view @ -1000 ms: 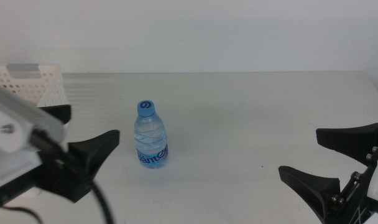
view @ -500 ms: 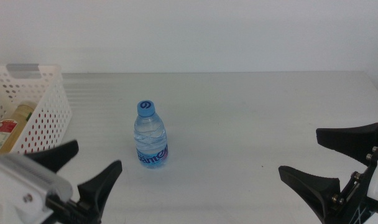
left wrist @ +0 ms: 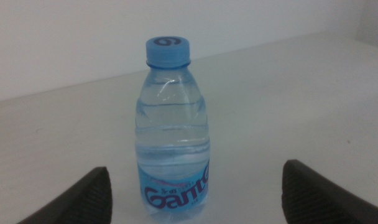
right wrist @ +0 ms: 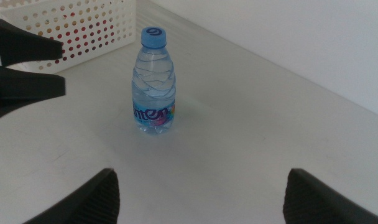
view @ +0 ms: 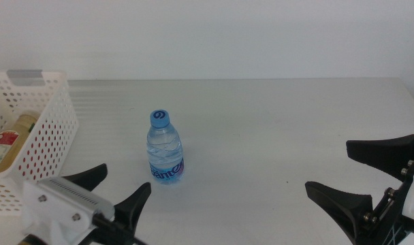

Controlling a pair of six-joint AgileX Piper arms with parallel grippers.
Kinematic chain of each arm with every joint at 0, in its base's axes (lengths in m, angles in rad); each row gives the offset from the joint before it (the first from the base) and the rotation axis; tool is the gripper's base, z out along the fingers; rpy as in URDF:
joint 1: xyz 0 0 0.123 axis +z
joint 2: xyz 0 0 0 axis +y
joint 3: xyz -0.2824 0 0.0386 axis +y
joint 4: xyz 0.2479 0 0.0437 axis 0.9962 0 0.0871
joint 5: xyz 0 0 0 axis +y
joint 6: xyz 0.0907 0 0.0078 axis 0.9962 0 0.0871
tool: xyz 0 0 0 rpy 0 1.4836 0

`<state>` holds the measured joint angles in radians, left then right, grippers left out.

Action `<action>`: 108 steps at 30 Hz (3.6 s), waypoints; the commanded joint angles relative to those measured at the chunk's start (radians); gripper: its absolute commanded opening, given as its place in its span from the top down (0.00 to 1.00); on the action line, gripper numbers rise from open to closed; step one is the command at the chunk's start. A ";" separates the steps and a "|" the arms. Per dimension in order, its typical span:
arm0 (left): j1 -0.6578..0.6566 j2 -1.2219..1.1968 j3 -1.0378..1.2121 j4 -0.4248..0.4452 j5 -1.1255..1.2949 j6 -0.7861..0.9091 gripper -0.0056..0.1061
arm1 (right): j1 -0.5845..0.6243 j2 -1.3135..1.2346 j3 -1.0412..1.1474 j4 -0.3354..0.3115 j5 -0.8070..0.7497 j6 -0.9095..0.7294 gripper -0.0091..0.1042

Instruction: Use arms to grab the bottles and put them into the dustbin to the left of the table.

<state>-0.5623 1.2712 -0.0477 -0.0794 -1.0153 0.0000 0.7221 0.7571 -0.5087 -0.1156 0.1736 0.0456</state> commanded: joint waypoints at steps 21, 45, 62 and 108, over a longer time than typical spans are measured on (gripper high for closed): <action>0.030 0.363 -0.230 -0.011 -0.272 -0.064 0.14 | 0.004 -0.007 -0.030 -0.011 -0.071 -0.010 0.28; 0.158 0.580 -0.486 0.235 -0.202 -0.181 0.14 | 0.004 -0.007 -0.030 -0.010 -0.071 -0.010 0.28; 0.158 0.650 -0.533 0.228 -0.217 -0.204 0.68 | 0.004 -0.007 -0.030 -0.010 -0.071 -0.010 0.28; 0.636 0.117 -1.328 -0.112 1.965 0.364 0.99 | 0.004 -0.007 -0.030 -0.010 -0.071 -0.010 0.28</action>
<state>0.0367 1.3988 -1.3001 -0.1627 0.9656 0.3369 0.7221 0.7571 -0.5087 -0.1155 0.1736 0.0456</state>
